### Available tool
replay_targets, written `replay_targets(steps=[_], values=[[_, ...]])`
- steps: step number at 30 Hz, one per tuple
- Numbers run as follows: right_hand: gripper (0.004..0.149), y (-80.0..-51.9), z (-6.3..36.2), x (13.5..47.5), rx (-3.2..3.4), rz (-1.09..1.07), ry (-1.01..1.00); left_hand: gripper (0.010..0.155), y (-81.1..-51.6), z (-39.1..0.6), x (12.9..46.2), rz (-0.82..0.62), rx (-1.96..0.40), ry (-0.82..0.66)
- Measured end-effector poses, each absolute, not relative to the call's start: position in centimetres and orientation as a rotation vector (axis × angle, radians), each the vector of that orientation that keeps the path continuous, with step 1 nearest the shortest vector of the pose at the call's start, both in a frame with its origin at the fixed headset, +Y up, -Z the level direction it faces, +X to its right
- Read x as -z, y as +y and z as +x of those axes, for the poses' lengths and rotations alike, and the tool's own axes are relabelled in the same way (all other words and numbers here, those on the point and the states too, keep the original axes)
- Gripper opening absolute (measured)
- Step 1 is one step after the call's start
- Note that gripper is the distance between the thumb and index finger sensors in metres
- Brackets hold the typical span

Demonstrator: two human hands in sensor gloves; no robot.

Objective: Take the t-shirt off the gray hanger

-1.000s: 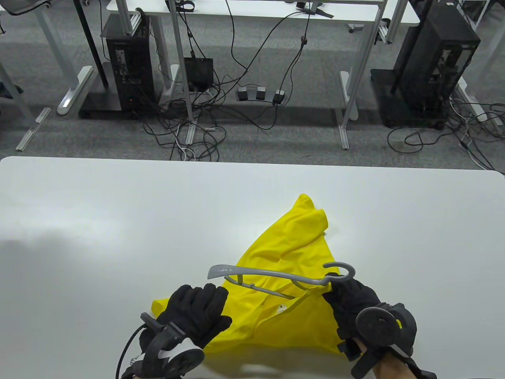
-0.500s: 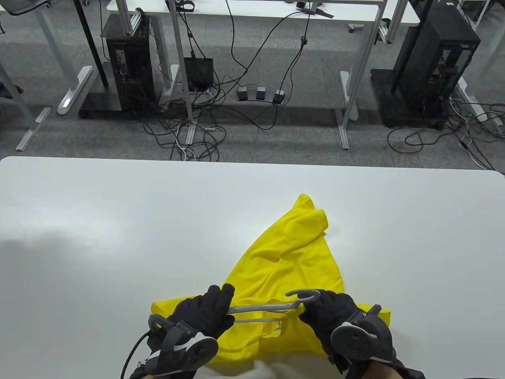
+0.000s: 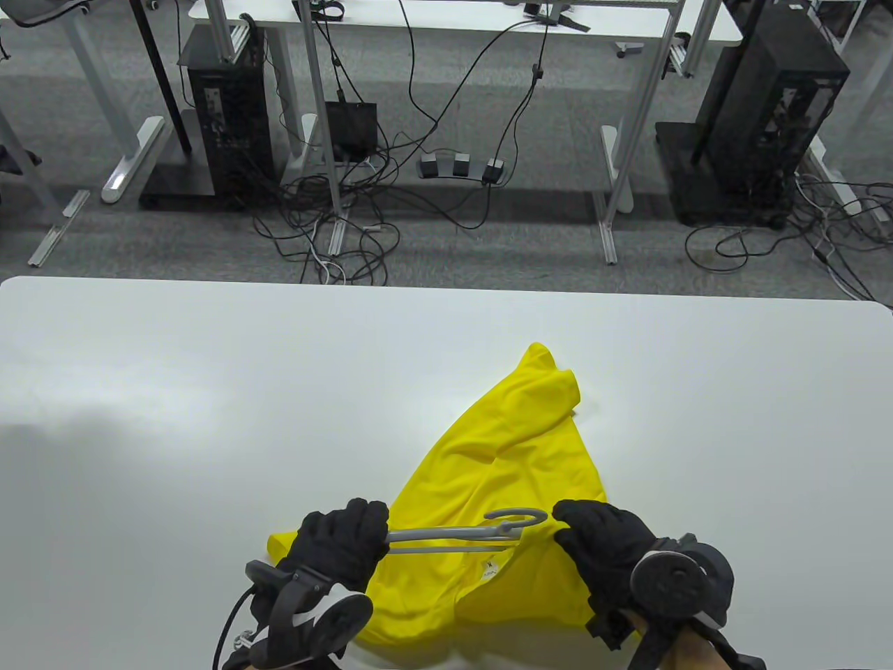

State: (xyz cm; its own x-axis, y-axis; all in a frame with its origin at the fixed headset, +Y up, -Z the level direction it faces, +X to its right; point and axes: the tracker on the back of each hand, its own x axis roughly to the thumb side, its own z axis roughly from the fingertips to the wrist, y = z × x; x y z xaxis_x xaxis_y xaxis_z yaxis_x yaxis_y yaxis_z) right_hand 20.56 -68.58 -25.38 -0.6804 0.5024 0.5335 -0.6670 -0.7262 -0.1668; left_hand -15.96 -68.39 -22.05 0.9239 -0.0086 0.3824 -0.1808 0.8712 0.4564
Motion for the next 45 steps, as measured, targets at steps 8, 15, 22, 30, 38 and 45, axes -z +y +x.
replay_targets(steps=[8,15,22,30,38,45], values=[[0.044,-69.7,22.9,26.7,-2.339,0.432,-0.401,0.049,-68.7,-18.7,23.0,0.554,-0.129,-0.329],[0.043,-70.7,24.6,27.6,-2.41,0.213,-0.376,0.049,-68.8,-20.7,23.5,0.623,-0.113,-0.277],[0.043,-71.7,25.5,28.4,-2.513,0.061,-0.25,0.049,-69.1,-21.7,23.9,0.598,-0.194,-0.203],[0.046,-72.2,24.3,28.8,-2.71,0.074,-0.065,0.049,-69.2,-21.7,24.0,0.535,-0.405,-0.149],[0.074,-71.6,22.1,28.3,-2.723,0.176,0.129,0.05,-70.4,-19.6,24.5,0.296,-0.625,-0.195],[0.078,-70.6,20.4,27.4,-2.808,0.256,0.033,0.052,-72.6,-17.6,25.1,-0.057,-0.826,-0.122]])
